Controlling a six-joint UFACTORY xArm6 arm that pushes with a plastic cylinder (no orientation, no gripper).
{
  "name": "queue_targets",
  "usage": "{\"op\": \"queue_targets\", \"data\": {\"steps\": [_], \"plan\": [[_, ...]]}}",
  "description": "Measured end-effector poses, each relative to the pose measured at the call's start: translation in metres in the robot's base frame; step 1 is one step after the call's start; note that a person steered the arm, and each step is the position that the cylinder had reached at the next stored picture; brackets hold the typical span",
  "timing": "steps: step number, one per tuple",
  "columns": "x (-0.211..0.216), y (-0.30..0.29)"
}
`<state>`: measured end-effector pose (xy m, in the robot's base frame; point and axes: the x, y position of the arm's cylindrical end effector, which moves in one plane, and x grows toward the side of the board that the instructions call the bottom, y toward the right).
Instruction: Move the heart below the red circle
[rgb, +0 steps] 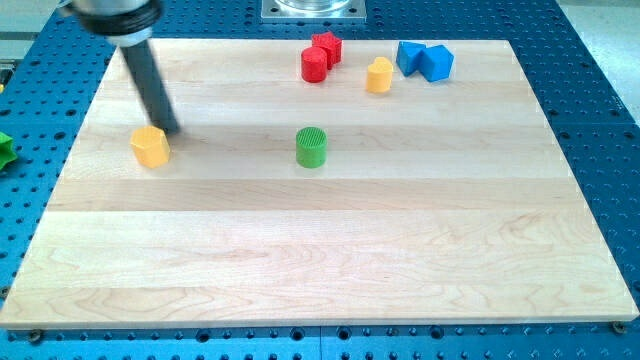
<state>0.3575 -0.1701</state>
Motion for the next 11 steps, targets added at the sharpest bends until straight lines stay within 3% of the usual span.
{"op": "queue_targets", "data": {"steps": [2, 3, 4, 6, 7, 8, 9, 10, 11], "plan": [[0.073, 0.003], [0.069, -0.011], [0.047, 0.067], [-0.025, 0.289], [-0.069, 0.318], [-0.071, 0.296], [-0.041, 0.204], [-0.018, 0.204], [-0.051, 0.265]]}}
